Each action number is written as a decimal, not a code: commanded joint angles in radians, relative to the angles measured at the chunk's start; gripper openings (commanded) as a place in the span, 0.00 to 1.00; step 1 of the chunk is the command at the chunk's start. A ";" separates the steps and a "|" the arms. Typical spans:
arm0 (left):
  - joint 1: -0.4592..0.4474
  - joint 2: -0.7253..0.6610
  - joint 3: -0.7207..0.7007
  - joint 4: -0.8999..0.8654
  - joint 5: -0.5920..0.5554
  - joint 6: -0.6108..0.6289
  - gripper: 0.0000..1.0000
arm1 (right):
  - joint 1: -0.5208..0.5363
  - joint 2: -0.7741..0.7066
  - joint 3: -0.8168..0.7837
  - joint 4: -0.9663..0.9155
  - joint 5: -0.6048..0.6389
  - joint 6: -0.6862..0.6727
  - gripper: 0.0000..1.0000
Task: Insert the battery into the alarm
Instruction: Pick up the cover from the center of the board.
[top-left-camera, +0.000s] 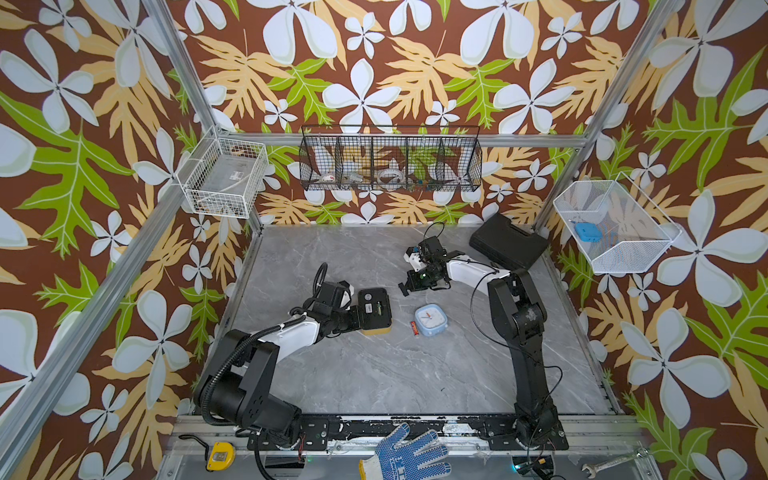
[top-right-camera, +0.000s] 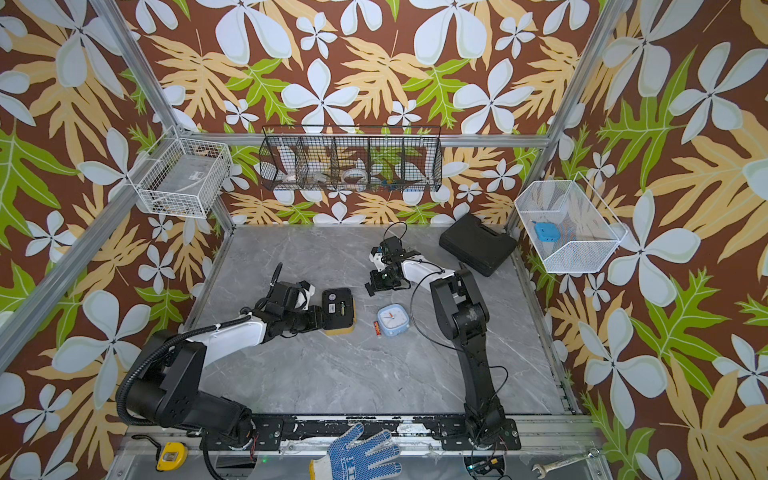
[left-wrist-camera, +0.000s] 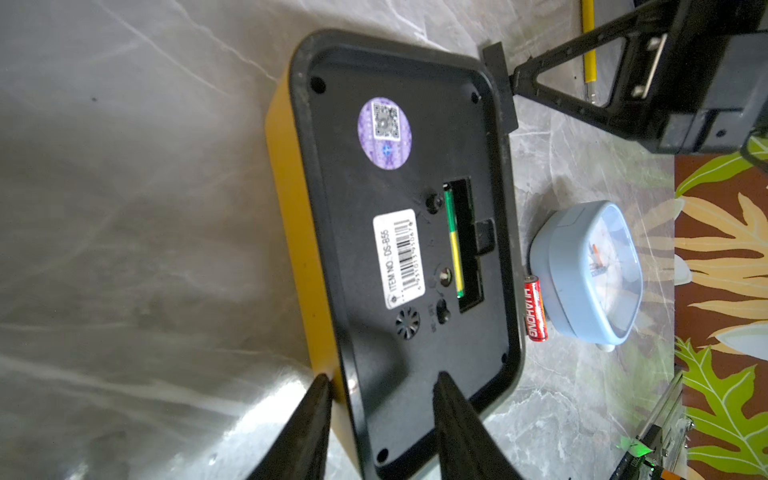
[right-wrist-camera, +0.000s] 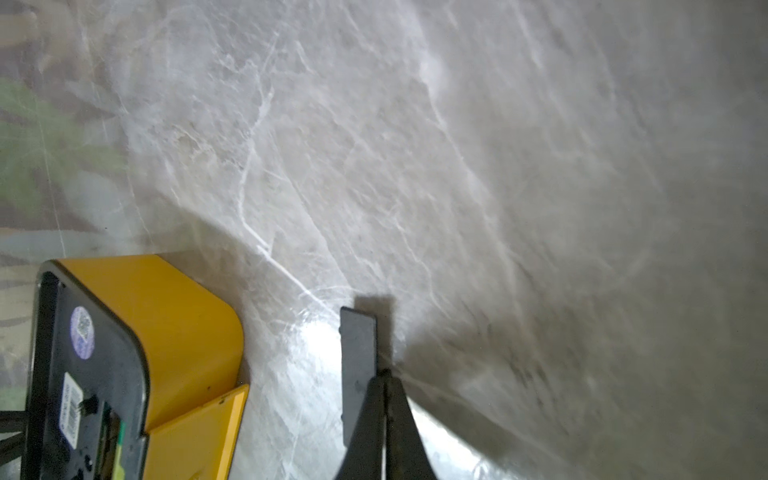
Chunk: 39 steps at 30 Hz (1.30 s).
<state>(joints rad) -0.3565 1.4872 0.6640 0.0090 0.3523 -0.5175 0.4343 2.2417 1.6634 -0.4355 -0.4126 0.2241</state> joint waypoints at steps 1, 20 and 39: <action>-0.002 -0.003 0.008 0.006 0.018 0.010 0.43 | 0.002 -0.010 -0.011 -0.020 0.007 0.006 0.03; -0.038 -0.004 0.031 0.011 0.042 -0.042 0.43 | 0.003 -0.225 -0.193 0.141 -0.051 0.182 0.00; -0.061 -0.024 0.073 0.038 0.007 -0.033 0.44 | 0.146 -0.356 -0.316 0.155 0.073 0.244 0.00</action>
<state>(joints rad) -0.4202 1.4792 0.7277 0.0341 0.3965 -0.5701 0.5713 1.8782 1.3361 -0.2787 -0.3840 0.4671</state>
